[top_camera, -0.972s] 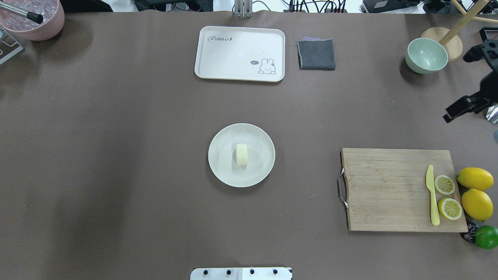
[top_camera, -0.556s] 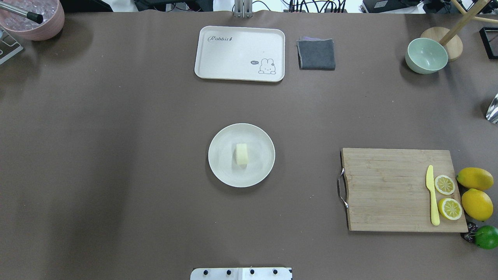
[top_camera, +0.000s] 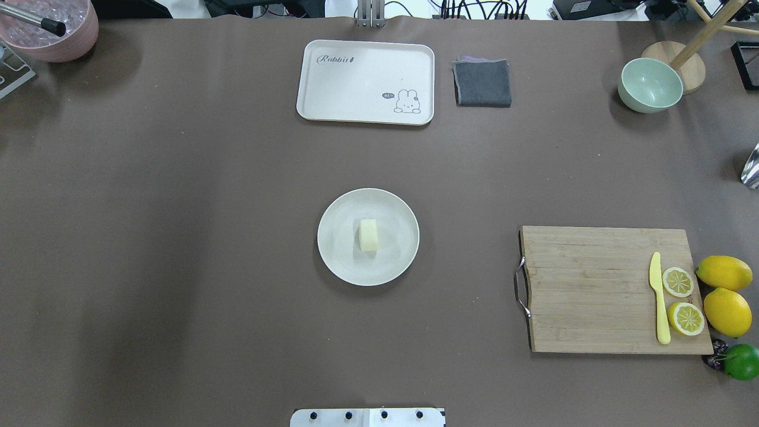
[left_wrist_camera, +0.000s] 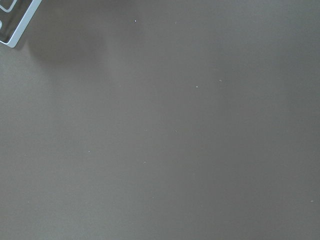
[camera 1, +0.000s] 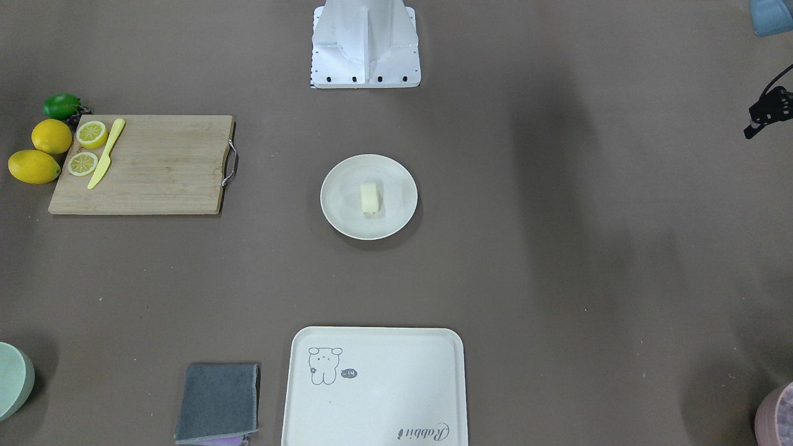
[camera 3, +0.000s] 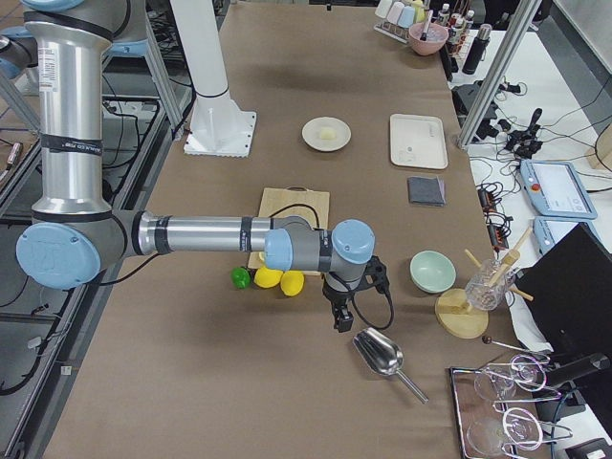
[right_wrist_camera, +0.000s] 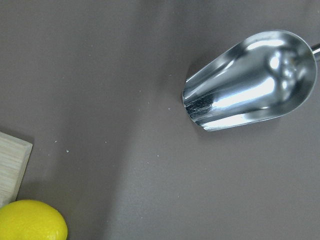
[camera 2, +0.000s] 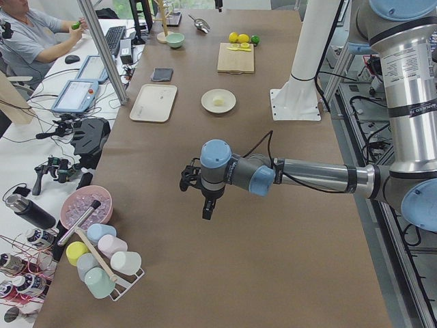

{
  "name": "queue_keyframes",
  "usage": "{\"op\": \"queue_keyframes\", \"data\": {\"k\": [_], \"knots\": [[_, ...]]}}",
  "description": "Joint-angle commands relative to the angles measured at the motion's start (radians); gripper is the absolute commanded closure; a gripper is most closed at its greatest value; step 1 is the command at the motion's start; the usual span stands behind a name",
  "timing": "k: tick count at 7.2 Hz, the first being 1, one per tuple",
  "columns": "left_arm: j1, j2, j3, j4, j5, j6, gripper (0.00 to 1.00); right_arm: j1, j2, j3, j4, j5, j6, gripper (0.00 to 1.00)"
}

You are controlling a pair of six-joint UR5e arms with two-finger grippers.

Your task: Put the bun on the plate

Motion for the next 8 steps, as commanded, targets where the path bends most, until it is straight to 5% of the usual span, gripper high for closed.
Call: {"op": "queue_keyframes", "data": {"k": [1,8], "knots": [[-0.033,-0.064,0.052,0.084,-0.065,0.005,0.03,0.006,0.006,-0.003,0.001,-0.009,-0.003,0.00],[-0.103,-0.083,0.080,0.082,-0.060,0.108,0.03,0.032,0.000,0.004,0.004,0.000,-0.004,0.00]]}}
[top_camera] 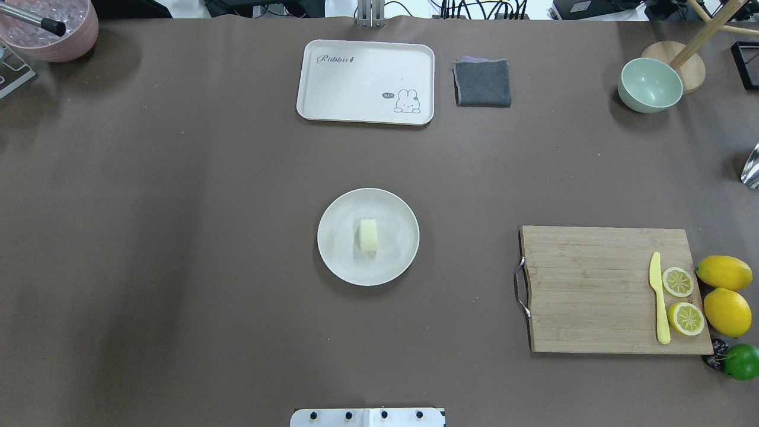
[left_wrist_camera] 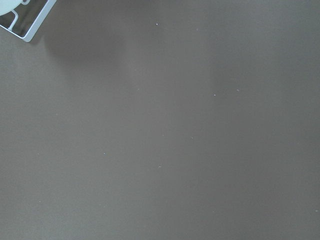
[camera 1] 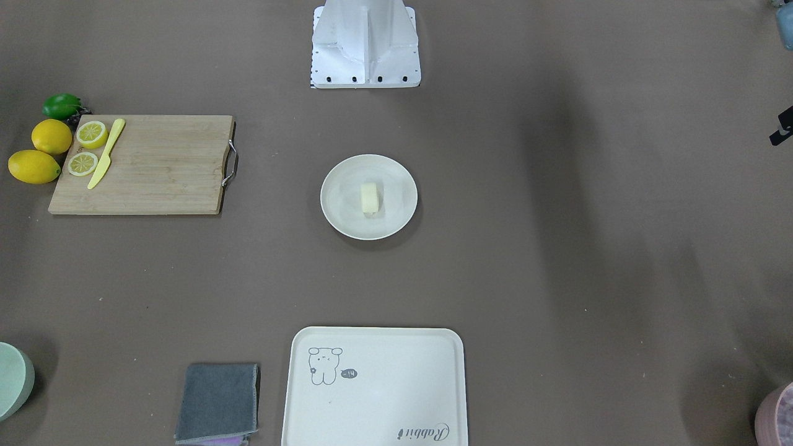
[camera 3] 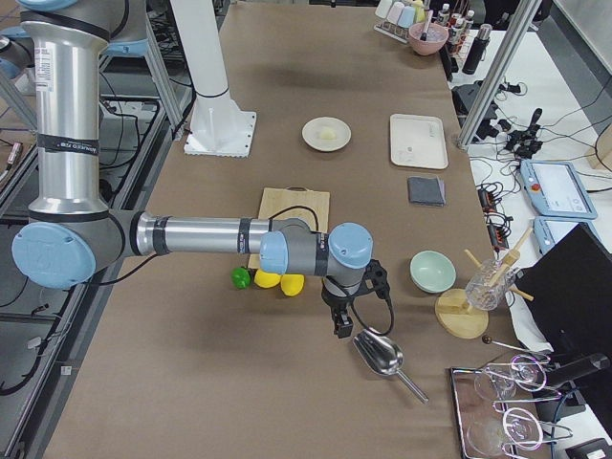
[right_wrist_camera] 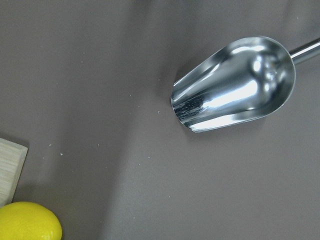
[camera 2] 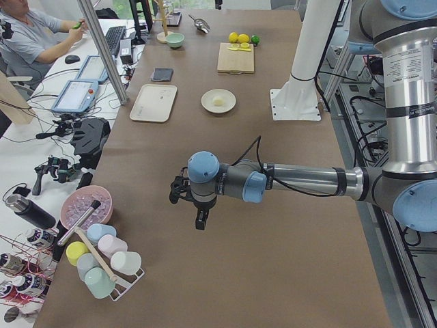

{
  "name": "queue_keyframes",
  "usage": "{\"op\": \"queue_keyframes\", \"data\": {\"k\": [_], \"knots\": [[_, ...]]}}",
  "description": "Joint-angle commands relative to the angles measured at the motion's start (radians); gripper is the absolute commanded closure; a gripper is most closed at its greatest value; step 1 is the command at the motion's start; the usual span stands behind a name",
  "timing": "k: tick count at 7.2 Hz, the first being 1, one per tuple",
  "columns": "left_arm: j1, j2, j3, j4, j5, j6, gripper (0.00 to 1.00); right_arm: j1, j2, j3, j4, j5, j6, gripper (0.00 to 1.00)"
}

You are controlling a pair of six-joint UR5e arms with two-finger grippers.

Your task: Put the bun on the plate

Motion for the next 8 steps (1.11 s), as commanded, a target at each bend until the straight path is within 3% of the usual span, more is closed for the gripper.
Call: {"op": "queue_keyframes", "data": {"k": [1,8], "knots": [[-0.002,-0.019,0.003,-0.005,-0.002,0.001,0.03,0.001,-0.001,-0.003,0.002,0.001,0.000,0.00],[-0.050,-0.005,-0.020,-0.026,-0.004,0.001,0.02,0.001,0.008,0.008,0.003,-0.030,-0.003,0.00]]}}
